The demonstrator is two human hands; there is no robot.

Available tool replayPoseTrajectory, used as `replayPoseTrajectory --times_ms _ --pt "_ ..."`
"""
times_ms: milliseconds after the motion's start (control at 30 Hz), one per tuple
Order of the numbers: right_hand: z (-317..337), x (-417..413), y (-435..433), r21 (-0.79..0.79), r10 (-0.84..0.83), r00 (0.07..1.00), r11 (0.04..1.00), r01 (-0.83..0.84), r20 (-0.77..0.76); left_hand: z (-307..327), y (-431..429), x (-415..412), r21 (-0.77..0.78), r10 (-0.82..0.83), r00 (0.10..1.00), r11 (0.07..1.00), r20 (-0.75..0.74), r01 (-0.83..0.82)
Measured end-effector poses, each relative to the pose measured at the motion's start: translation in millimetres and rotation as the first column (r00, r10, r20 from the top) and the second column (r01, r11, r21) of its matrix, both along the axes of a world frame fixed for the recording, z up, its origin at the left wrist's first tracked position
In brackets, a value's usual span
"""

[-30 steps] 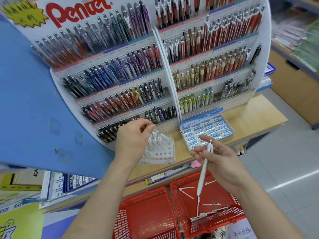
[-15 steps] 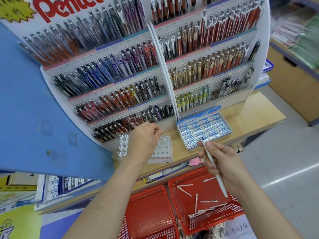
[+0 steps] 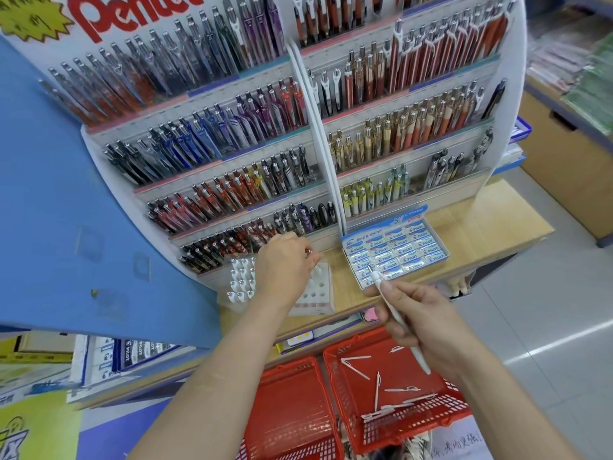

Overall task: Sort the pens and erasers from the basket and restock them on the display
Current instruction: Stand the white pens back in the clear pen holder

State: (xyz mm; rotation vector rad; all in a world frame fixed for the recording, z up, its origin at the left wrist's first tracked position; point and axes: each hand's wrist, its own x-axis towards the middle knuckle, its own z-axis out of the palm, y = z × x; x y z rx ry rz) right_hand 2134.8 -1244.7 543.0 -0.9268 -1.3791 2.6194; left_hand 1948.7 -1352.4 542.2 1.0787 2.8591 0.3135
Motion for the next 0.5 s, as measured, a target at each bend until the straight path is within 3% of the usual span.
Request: replayPoseTrajectory --times_ms 100,200,267,333,400,500 --pt "-1 -1 0 -0.044 -0.003 0.999 0.999 0.001 -0.039 7 0 2 -0.056 0.027 1.0 0.998 0.014 -0.026" --pt "2 -2 1 0.019 0.042 0.996 0.999 -0.041 -0.074 28 -5 19 0.182 0.043 0.983 0.98 0.176 -0.076" --pt "7 -3 1 0.076 0.108 0.991 0.992 -0.102 -0.077 43 -8 35 0.33 0.007 0.866 0.923 0.5 -0.197" --pt "12 -5 0 0.114 0.163 0.984 0.981 -0.155 -0.066 54 -11 49 0.356 -0.071 0.635 0.873 0.769 -0.333" --pt "16 -10 -5 0.141 0.188 0.979 0.974 -0.176 -0.074 57 -17 54 0.375 -0.123 0.525 0.834 0.842 -0.406" --pt "21 -15 -11 0.245 0.226 0.972 0.948 -0.204 -0.064 61 -26 51 0.391 -0.116 0.491 0.768 0.863 -0.507"
